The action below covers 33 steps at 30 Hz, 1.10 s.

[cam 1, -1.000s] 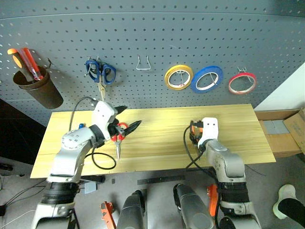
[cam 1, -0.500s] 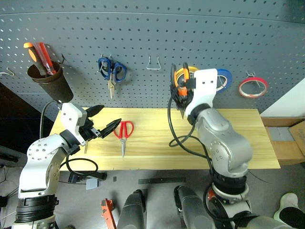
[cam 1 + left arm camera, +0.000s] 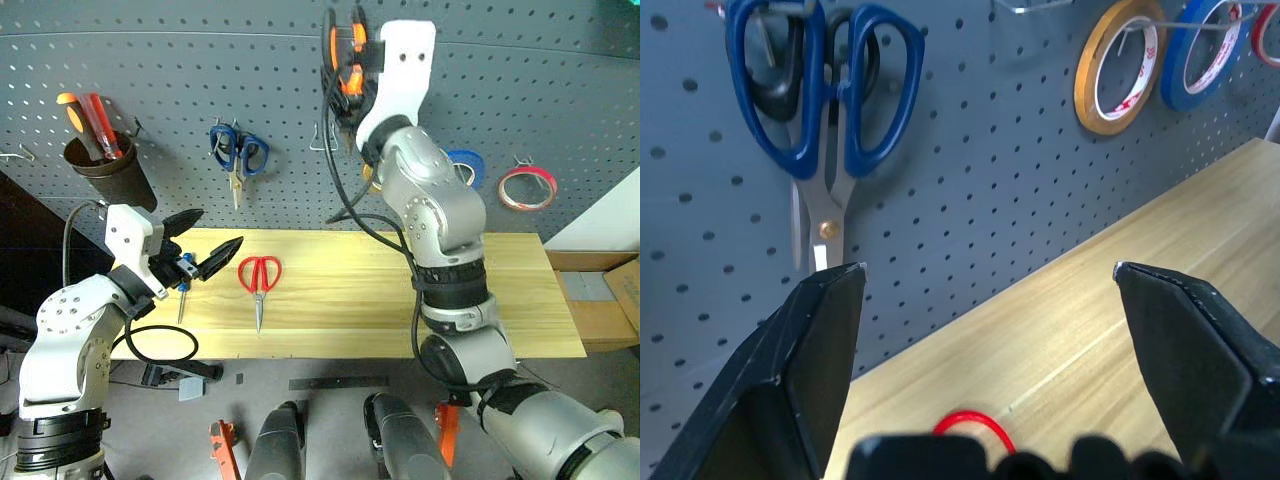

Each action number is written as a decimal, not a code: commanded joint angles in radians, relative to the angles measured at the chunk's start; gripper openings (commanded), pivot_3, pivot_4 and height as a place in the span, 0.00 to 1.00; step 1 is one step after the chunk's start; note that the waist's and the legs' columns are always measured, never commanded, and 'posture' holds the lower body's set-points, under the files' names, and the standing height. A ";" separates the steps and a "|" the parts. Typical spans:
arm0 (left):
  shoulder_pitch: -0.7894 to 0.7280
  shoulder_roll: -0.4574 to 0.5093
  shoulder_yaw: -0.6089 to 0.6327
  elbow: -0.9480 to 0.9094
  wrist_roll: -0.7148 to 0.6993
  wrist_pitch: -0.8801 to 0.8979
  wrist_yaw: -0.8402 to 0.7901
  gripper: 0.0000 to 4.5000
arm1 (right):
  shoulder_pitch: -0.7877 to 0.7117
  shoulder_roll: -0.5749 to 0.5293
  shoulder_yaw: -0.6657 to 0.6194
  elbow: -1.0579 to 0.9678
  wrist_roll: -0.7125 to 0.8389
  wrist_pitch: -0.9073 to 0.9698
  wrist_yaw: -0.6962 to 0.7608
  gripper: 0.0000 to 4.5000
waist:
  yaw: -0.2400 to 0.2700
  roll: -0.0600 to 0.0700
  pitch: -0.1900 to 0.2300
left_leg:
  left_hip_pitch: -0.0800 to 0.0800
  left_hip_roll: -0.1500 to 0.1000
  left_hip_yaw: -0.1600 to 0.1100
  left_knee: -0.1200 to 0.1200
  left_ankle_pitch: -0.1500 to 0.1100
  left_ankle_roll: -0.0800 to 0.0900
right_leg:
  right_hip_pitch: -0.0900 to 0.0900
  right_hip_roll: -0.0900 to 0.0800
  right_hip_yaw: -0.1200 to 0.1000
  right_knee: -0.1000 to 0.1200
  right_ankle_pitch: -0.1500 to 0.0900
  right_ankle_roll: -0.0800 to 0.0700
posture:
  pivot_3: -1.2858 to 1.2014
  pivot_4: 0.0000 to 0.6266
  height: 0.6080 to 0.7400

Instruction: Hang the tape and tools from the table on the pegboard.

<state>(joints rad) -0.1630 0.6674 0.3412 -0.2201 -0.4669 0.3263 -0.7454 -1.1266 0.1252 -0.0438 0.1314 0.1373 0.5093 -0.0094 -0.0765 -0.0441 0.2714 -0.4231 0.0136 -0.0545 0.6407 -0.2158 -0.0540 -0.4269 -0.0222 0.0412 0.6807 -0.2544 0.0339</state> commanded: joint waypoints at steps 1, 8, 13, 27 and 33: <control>-0.003 0.015 0.029 -0.049 -0.015 0.002 0.017 0.95 | -0.076 0.017 -0.009 0.067 0.001 -0.126 -0.010 0.58 | 0.001 -0.001 -0.003 | 0.000 0.000 0.000 0.000 0.000 0.000 | 0.000 0.000 0.000 0.000 0.000 0.000 | 0.53 0.23 1.00; -0.027 0.007 0.008 -0.035 -0.007 -0.003 0.028 0.95 | -0.110 0.019 0.028 0.249 -0.059 -0.354 -0.021 0.58 | 0.022 -0.002 -0.008 | 0.000 0.000 0.000 0.001 0.001 -0.001 | 0.000 0.001 0.000 0.000 0.000 -0.001 | 0.54 0.23 1.00; -0.086 -0.004 -0.035 0.003 0.007 -0.018 0.021 0.95 | -0.089 -0.007 0.063 0.378 -0.133 -0.530 -0.028 0.58 | 0.030 -0.004 -0.009 | 0.000 -0.001 0.000 0.001 0.001 -0.002 | 0.000 0.001 0.000 0.000 0.001 -0.001 | 0.53 0.23 1.00; -0.147 -0.016 -0.095 0.061 0.027 -0.057 0.001 0.95 | 0.004 -0.024 0.088 0.487 -0.223 -0.625 -0.078 0.58 | 0.042 -0.004 -0.010 | 0.000 -0.001 0.000 0.001 0.002 -0.003 | 0.000 0.001 0.000 0.001 0.001 -0.002 | 0.53 0.25 1.00; -0.143 -0.013 -0.095 0.066 0.033 -0.061 -0.006 0.95 | 0.033 -0.024 0.086 0.518 -0.224 -0.591 -0.086 0.58 | 0.045 -0.004 -0.010 | 0.000 -0.001 -0.001 0.002 0.002 -0.003 | 0.000 0.001 0.000 0.002 0.001 -0.002 | 0.54 0.25 1.00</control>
<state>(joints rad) -0.3010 0.6499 0.2396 -0.1458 -0.4364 0.2918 -0.7486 -1.0869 0.1046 0.0524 0.6579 -0.0877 -0.0850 -0.0869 -0.0316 -0.0484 0.2610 -0.4231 0.0126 -0.0552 0.6427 -0.2140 -0.0569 -0.4268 -0.0209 0.0408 0.6825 -0.2535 0.0323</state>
